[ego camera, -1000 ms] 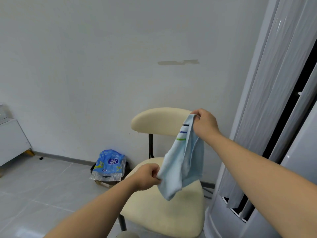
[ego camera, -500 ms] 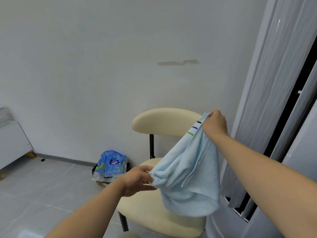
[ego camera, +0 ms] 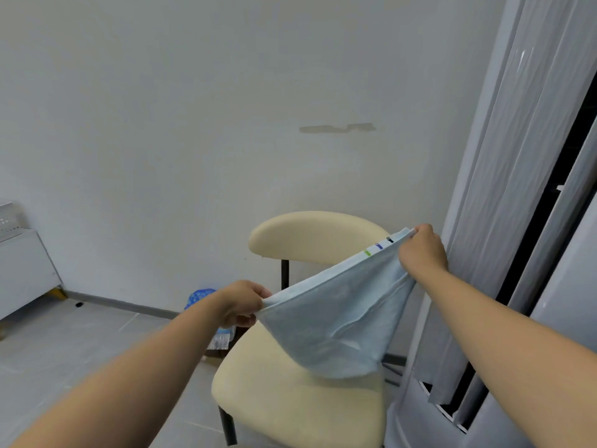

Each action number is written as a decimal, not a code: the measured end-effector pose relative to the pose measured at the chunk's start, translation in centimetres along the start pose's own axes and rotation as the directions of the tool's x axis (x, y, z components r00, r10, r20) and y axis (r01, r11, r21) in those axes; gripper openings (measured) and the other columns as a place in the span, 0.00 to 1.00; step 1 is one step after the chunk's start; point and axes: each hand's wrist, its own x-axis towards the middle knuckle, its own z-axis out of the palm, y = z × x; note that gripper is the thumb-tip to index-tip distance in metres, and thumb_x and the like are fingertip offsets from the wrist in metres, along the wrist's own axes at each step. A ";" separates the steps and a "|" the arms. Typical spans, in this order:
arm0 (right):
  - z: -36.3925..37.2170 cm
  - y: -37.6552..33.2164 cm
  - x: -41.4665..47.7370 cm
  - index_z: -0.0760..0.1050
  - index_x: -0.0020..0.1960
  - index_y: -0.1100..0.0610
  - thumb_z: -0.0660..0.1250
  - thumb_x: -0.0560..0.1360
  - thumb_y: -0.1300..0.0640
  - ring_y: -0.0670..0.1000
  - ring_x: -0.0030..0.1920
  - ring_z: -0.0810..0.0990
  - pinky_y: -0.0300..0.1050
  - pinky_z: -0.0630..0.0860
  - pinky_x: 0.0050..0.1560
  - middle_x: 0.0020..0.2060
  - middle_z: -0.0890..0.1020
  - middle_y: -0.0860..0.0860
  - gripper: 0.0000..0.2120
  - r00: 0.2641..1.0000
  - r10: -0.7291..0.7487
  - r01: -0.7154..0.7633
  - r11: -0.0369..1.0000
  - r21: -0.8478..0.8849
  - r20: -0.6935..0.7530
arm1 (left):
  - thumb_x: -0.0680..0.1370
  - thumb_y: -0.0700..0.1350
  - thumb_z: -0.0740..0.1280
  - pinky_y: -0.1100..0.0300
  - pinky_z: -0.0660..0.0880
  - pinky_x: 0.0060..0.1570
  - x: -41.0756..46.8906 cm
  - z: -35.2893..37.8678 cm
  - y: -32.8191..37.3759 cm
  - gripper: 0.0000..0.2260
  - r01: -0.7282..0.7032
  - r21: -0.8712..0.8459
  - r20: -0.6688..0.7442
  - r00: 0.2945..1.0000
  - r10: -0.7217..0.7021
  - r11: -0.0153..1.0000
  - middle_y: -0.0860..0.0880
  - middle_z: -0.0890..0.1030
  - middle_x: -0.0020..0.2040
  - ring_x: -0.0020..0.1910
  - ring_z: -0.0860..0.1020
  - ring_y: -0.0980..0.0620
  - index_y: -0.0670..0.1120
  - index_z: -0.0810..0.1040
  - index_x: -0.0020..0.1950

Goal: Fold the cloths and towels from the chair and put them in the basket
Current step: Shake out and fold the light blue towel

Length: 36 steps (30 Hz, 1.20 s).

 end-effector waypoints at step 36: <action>-1.4 -1.1 0.7 0.80 0.55 0.58 0.67 0.80 0.57 0.55 0.34 0.85 0.52 0.83 0.50 0.44 0.82 0.47 0.07 0.986 -0.154 0.111 0.901 0.419 0.070 | 0.78 0.30 0.63 0.52 0.83 0.36 0.9 -3.7 1.2 0.05 -0.060 -0.299 -0.365 0.929 -0.056 0.952 0.33 0.82 0.37 0.31 0.84 0.42 0.29 0.78 0.47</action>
